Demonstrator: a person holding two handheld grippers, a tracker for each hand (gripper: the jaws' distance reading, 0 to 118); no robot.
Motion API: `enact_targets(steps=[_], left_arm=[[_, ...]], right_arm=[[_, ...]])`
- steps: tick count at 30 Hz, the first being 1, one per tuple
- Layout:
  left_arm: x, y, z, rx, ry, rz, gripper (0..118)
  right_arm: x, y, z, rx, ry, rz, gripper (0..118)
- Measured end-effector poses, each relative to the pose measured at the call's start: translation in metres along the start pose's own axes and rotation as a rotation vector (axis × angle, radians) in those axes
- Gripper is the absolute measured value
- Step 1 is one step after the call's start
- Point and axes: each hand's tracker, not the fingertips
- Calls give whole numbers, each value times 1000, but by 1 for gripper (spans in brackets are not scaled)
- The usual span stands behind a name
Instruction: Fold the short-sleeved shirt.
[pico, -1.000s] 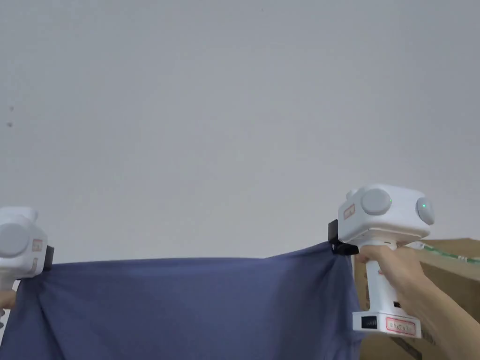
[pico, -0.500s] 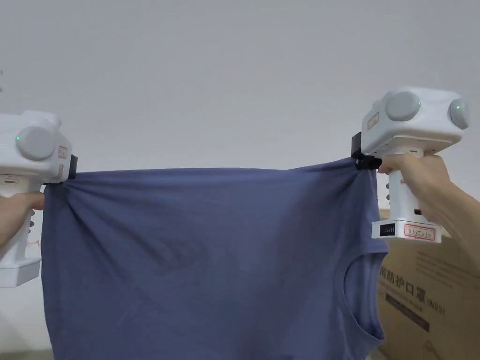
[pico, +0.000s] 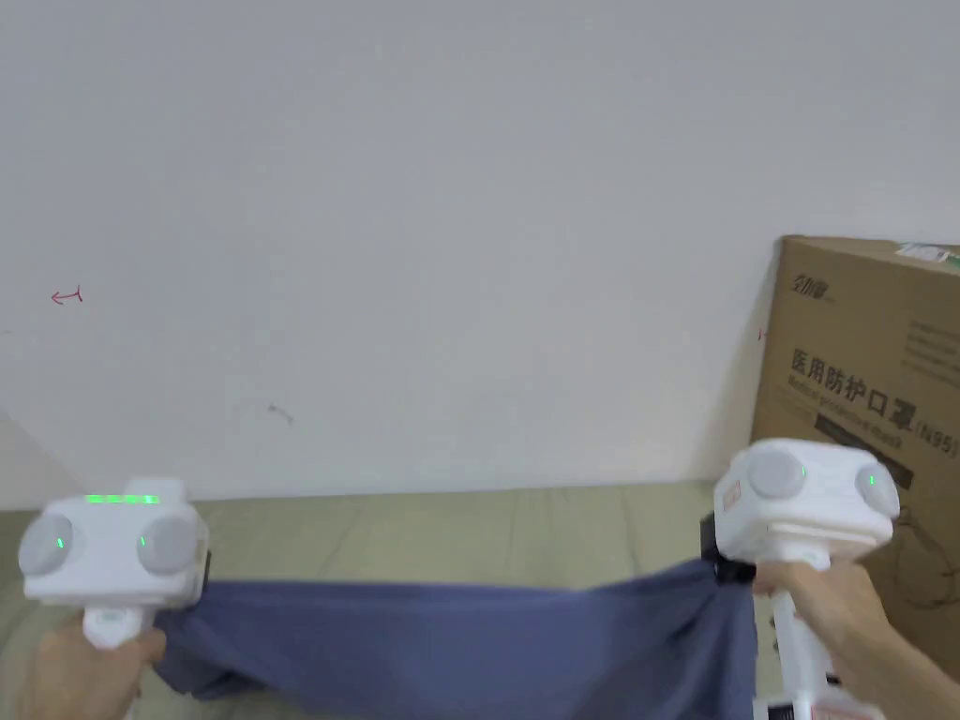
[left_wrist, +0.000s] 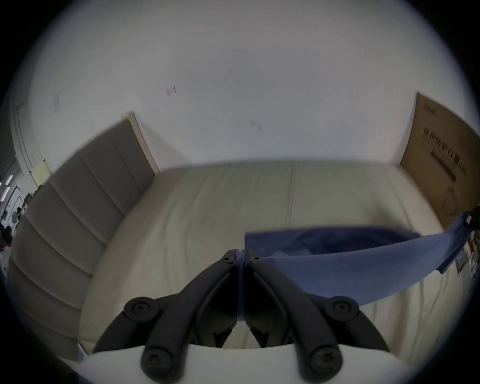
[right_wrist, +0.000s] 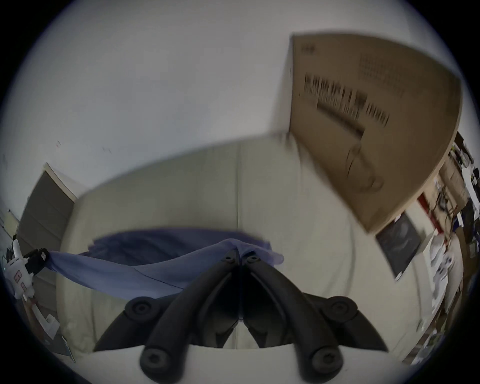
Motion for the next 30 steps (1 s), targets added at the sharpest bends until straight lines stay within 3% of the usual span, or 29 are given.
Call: enact_targets(steps=[6,9,12,15,18,24,30], left_arm=[[1,-72,-74,-154,5,-33,3],[-8,-87,-76,-182,-5,-17,3],[-16,-91,-64,-185,-15,35,3],[-21,-103,-32,-136,-44,33,3],[-31,-129,12,-104,-45,21,3],[-60,-219,108,-99,-134,15,3],[-80,-325,198,-161,-120,-82,3]], right_arm=[[2,-63,-82,-151,-34,4,0],[5,-74,-89,-166,-47,28,0],[6,-83,-67,-165,-11,-15,0],[13,-94,-37,-117,11,7,0],[32,-125,2,-108,89,-84,0],[59,-232,79,-117,73,-43,0],[92,-353,152,-167,97,-79,0]])
